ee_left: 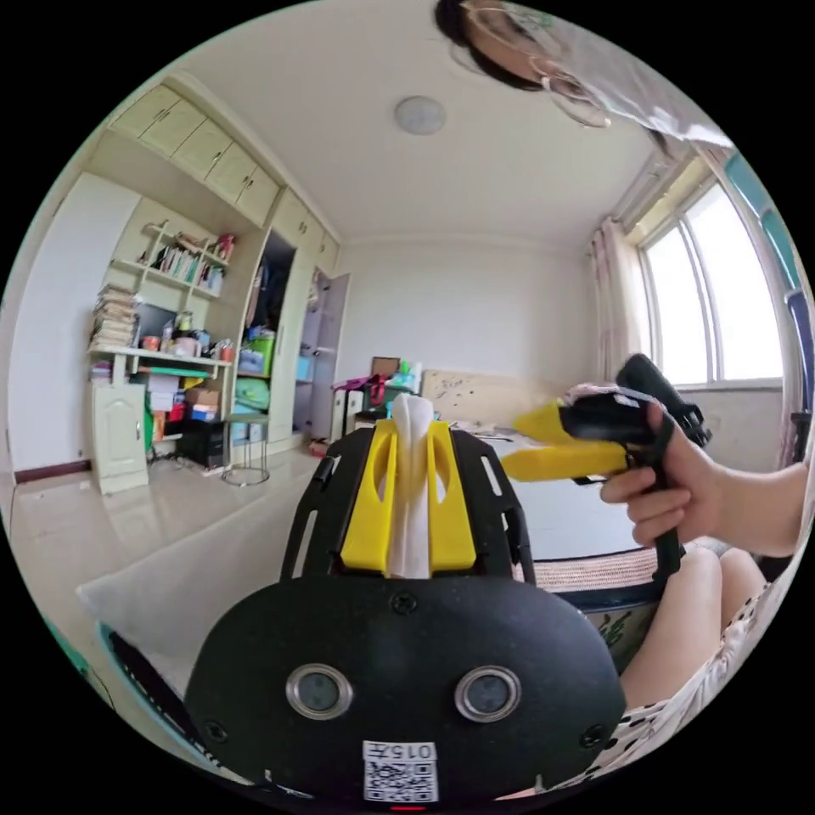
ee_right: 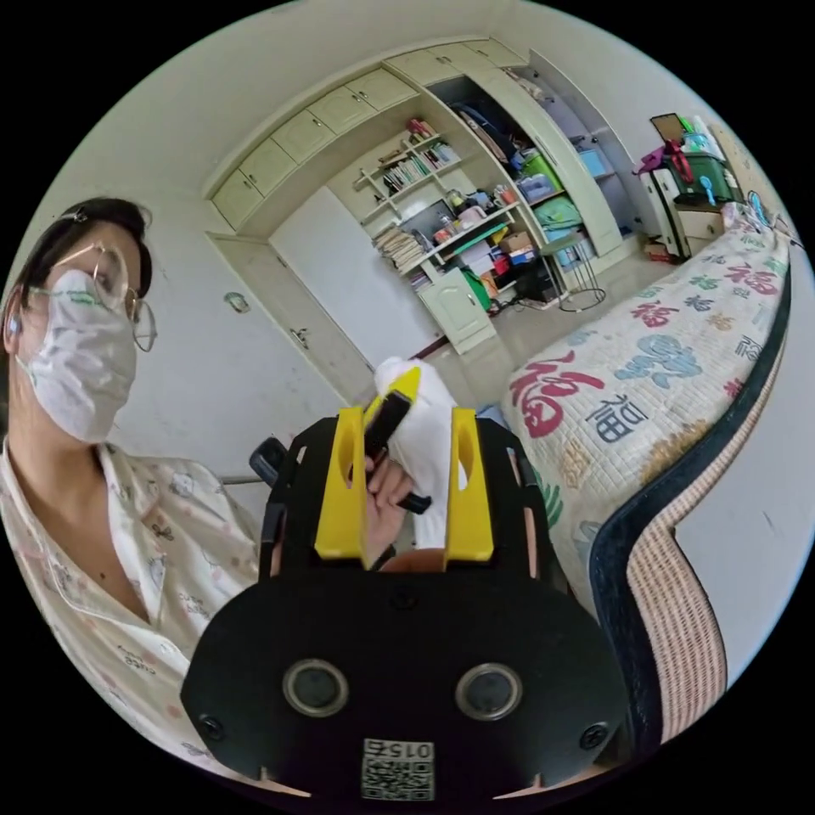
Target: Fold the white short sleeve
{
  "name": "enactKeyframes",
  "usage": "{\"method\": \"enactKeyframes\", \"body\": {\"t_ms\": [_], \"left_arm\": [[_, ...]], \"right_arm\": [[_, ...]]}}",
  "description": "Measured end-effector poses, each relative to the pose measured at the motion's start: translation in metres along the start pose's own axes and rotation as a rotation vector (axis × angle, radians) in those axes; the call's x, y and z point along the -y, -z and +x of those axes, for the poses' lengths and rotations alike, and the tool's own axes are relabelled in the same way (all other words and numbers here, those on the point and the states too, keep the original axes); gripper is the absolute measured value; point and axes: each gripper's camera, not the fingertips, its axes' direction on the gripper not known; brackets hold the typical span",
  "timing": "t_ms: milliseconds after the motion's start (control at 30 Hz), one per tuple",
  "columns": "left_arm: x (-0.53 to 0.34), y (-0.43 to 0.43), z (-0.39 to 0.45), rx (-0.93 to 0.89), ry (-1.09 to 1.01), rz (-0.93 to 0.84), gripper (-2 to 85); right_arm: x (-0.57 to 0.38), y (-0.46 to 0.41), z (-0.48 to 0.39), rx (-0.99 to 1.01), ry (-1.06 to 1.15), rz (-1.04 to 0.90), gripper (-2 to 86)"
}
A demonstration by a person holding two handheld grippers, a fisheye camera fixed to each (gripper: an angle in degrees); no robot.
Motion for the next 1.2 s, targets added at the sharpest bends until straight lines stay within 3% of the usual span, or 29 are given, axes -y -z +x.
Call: {"method": "enactKeyframes", "body": {"t_ms": [133,300,567,700,867,1000,1200], "left_arm": [[-0.023,-0.037,0.043,-0.064,-0.052,-0.058,5.7],[-0.064,-0.071,0.075,-0.002,-0.068,-0.191,6.3],[-0.068,-0.116,0.066,-0.114,-0.044,-0.265,8.6],[-0.082,-0.124,0.047,-0.137,-0.067,-0.483,11.2],[-0.17,-0.133,-0.016,-0.057,-0.333,-1.052,11.9],[-0.205,-0.149,-0.055,0.021,-0.422,-1.221,12.2],[-0.211,-0.191,-0.049,-0.053,-0.584,-1.286,11.4]], "right_arm": [[0.013,0.006,0.049,-0.078,-0.112,-0.149,15.8],[-0.014,0.0,0.122,-0.039,-0.336,-0.187,11.8],[0.004,-0.005,0.163,-0.06,-0.379,-0.246,7.1],[0.015,-0.009,0.171,-0.099,-0.361,-0.254,6.8],[0.03,-0.014,0.185,-0.115,-0.386,-0.221,6.6],[0.048,-0.033,0.188,-0.131,-0.396,-0.216,6.6],[0.083,-0.068,0.181,-0.169,-0.391,-0.231,6.2]]}}
